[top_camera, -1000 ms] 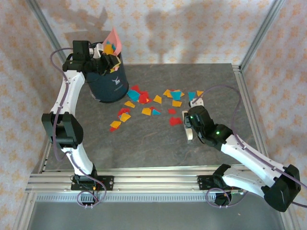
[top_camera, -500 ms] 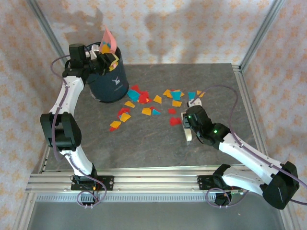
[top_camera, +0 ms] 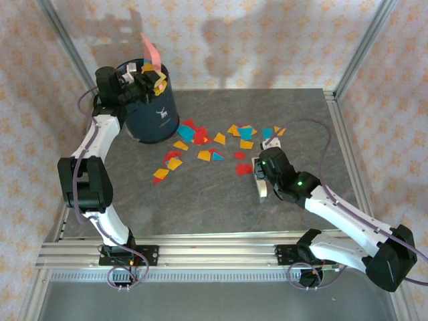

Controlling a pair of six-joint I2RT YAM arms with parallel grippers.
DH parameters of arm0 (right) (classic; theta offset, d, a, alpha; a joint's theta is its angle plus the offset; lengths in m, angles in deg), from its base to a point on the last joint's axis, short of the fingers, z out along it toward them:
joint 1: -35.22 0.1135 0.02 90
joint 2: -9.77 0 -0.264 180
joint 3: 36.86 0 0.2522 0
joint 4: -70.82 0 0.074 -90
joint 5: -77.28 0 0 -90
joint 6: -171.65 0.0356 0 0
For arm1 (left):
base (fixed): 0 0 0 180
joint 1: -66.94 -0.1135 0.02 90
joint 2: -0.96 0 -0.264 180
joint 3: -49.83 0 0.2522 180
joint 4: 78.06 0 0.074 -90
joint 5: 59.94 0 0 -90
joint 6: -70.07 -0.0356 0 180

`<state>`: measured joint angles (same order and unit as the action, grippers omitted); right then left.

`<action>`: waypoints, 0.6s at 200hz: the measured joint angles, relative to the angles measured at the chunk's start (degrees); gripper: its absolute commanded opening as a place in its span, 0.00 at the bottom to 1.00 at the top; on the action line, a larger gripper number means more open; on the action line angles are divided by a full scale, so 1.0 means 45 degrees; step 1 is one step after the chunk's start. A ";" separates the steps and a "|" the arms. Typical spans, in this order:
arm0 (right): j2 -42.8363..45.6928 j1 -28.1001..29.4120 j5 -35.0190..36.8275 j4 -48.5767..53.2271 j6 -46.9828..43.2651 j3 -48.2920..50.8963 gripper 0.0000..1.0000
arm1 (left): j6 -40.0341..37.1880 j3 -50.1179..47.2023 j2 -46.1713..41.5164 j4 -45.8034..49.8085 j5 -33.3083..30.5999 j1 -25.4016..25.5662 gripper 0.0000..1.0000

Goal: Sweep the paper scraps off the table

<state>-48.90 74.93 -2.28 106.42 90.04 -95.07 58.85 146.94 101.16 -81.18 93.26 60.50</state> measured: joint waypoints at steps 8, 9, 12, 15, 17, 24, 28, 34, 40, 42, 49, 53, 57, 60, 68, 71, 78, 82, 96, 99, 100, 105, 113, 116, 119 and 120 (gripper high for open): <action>0.0000 0.0000 0.0000 -0.0005 0.0005 0.0000 0.00 | 0.0529 -0.0155 -0.0039 -0.0583 0.0015 0.0000 0.00; 0.0000 0.0000 0.0000 -0.0005 0.0005 0.0000 0.00 | 0.0641 -0.0189 -0.0053 -0.0704 0.0005 0.0000 0.00; 0.0000 0.0000 0.0000 0.0000 0.0010 0.0000 0.00 | 0.0797 -0.0248 -0.0063 -0.0942 0.0005 0.0000 0.00; 0.0000 0.0000 0.0000 0.0000 0.0010 0.0000 0.00 | 0.1005 -0.0301 -0.0078 -0.1146 0.0010 0.0000 0.00; 0.0000 0.0000 -0.0005 -0.0005 0.0010 0.0000 0.00 | 0.1098 -0.0325 -0.0083 -0.1263 0.0005 0.0000 0.00; 0.0000 0.0000 -0.0019 0.0000 0.0015 0.0000 0.00 | 0.1472 -0.0447 -0.0121 -0.1724 0.0005 0.0000 0.00; 0.0000 0.0000 -0.0034 0.0000 0.0019 0.0000 0.00 | 0.1681 -0.0520 -0.0146 -0.1996 0.0005 0.0000 0.00; 0.0000 0.0000 -0.0049 -0.0005 0.0049 0.0000 0.00 | 0.1977 -0.0636 -0.0194 -0.2361 0.0005 0.0000 0.00; 0.0000 0.0000 -0.0073 0.0000 0.0053 0.0000 0.00 | 0.2263 -0.0763 -0.0253 -0.2705 -0.0005 0.0000 0.00; 0.0000 0.0000 -0.0083 0.0000 0.0053 0.0000 0.00 | 0.2375 -0.0806 -0.0267 -0.2788 -0.0005 0.0000 0.00; 0.0000 0.0000 -0.0097 0.0000 0.0068 0.0000 0.00 | 0.2754 -0.0981 -0.0335 -0.3235 -0.0039 0.0000 0.00; 0.0000 0.0000 -0.0097 0.0000 0.0102 0.0000 0.00 | 0.2890 -0.1059 -0.0355 -0.3439 -0.0044 0.0000 0.00; 0.0000 0.0000 -0.0102 0.0000 0.0107 0.0000 0.00 | 0.3143 -0.1137 -0.0359 -0.3691 -0.0049 0.0000 0.00; 0.0000 0.0000 -0.0107 0.0000 0.0131 0.0000 0.00 | 0.3245 -0.1171 -0.0369 -0.3857 -0.0044 0.0000 0.00; 0.0000 0.0000 -0.0131 0.0000 0.0146 0.0000 0.00 | 0.3633 -0.1316 -0.0379 -0.4308 -0.0087 0.0000 0.00; 0.0000 0.0000 -0.0136 0.0000 0.0146 0.0000 0.00 | 0.3803 -0.1379 -0.0379 -0.4478 -0.0092 0.0000 0.00; 0.0000 0.0000 -0.0141 0.0000 0.0151 0.0000 0.00 | 0.4109 -0.1491 -0.0379 -0.4843 -0.0126 0.0000 0.00; 0.0000 0.0000 -0.0146 0.0000 0.0151 0.0000 0.00 | 0.4255 -0.1554 -0.0379 -0.5008 -0.0131 0.0000 0.00; 0.0000 0.0000 -0.0175 0.0000 0.0155 0.0000 0.00 | 0.4920 -0.1807 -0.0379 -0.5702 -0.0160 0.0000 0.00; 0.0000 0.0000 -0.0185 0.0000 0.0155 0.0000 0.00 | 0.5071 -0.1860 -0.0379 -0.5848 -0.0185 0.0000 0.00; 0.0000 0.0000 -0.0185 0.0000 0.0160 0.0000 0.00 | 0.5100 -0.1875 -0.0379 -0.5882 -0.0185 0.0000 0.00; 0.0000 0.0000 -0.0189 0.0000 0.0170 0.0000 0.00 | 0.5333 -0.1957 -0.0379 -0.6149 -0.0214 0.0000 0.00; 0.0000 0.0000 -0.0194 0.0000 0.0189 0.0000 0.00 | 0.5697 -0.2045 -0.0379 -0.6504 -0.0257 0.0005 0.00; 0.0000 0.0000 -0.0194 0.0000 0.0194 0.0000 0.00 | 0.5867 -0.2069 -0.0379 -0.6664 -0.0272 0.0005 0.00; 0.0000 0.0000 -0.0194 0.0000 0.0194 0.0000 0.00 | 0.5955 -0.2093 -0.0379 -0.6800 -0.0287 0.0005 0.00; 0.0000 0.0000 -0.0194 0.0000 0.0194 0.0000 0.00 | 0.5984 -0.2098 -0.0379 -0.6829 -0.0291 0.0005 0.00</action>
<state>-48.90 74.93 -3.16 106.42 90.91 -95.07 85.78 137.50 99.46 -111.91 91.95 60.52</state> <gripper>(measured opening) 0.222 0.239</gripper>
